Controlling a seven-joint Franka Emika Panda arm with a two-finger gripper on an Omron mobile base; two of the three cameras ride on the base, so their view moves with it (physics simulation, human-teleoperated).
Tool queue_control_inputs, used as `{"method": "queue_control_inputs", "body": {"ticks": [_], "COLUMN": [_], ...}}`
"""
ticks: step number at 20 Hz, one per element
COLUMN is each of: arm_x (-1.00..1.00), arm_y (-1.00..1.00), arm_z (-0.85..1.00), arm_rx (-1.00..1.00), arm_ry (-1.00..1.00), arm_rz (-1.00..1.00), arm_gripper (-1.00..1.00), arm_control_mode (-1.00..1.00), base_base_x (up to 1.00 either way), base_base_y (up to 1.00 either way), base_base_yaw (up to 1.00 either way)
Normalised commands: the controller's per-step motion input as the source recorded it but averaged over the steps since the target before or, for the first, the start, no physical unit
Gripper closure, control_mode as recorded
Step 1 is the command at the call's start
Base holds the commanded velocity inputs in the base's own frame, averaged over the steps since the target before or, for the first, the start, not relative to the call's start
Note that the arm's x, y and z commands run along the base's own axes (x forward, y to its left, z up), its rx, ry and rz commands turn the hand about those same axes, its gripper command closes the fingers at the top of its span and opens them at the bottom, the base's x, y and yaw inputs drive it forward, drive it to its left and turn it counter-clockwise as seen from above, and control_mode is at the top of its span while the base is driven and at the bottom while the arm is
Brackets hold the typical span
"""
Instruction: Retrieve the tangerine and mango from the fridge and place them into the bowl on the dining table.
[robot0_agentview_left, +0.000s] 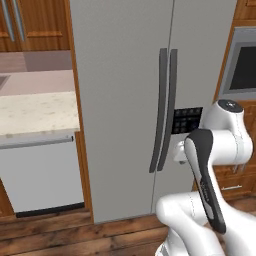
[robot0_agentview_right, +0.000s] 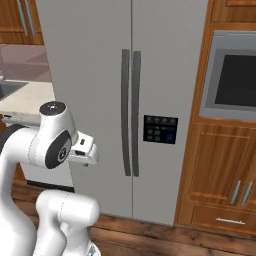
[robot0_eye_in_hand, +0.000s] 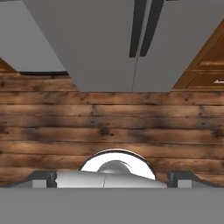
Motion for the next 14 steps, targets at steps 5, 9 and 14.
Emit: {"method": "queue_control_inputs", "body": {"ticks": [5, 9, 14], "arm_x": [0.18, 0.33, 0.45], "arm_y": [0.0, 0.0, 0.0], "arm_z": [0.0, -0.01, 0.0], "arm_rx": [0.0, 0.0, -0.03], "arm_ry": [-0.11, -0.09, 0.0], "arm_rz": [0.0, -0.03, -0.08], "arm_gripper": [-1.0, -1.0, -1.0], "arm_control_mode": [-1.0, -1.0, -1.0], "base_base_x": [0.0, 0.0, 0.0], "base_base_y": [0.0, 0.0, 0.0], "base_base_yaw": [0.0, 0.0, 0.0]}}
